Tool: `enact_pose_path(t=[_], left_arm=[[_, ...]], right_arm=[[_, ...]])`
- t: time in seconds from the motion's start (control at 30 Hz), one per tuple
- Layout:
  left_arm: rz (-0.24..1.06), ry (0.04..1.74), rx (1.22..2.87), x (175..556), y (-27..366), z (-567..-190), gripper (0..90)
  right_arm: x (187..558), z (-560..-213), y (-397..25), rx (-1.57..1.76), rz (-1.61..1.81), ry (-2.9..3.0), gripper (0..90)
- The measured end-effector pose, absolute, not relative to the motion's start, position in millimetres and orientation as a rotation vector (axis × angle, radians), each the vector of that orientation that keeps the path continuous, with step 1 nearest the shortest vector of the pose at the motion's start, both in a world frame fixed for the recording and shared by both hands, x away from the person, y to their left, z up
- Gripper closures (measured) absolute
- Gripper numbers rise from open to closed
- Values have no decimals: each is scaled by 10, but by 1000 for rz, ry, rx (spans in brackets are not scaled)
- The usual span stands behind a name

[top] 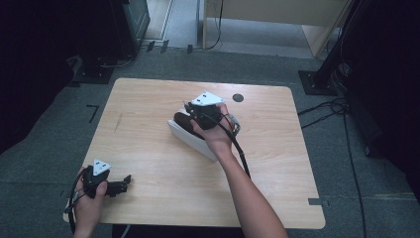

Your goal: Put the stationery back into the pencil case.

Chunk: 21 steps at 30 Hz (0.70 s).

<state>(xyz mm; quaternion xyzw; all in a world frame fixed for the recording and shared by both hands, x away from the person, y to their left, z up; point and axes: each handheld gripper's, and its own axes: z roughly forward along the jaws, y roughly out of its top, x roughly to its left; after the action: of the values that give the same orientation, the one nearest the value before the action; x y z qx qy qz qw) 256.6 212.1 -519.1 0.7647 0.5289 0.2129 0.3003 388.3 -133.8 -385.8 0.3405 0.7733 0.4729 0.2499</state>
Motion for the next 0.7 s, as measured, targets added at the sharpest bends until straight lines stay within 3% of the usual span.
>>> enact_pose_path(t=[0.7], left_arm=[[564, 1403, 2032, 2566, 2122, -5190, 0]], right_arm=[[3811, -3975, -1384, 872, 1271, 2163, 810]])
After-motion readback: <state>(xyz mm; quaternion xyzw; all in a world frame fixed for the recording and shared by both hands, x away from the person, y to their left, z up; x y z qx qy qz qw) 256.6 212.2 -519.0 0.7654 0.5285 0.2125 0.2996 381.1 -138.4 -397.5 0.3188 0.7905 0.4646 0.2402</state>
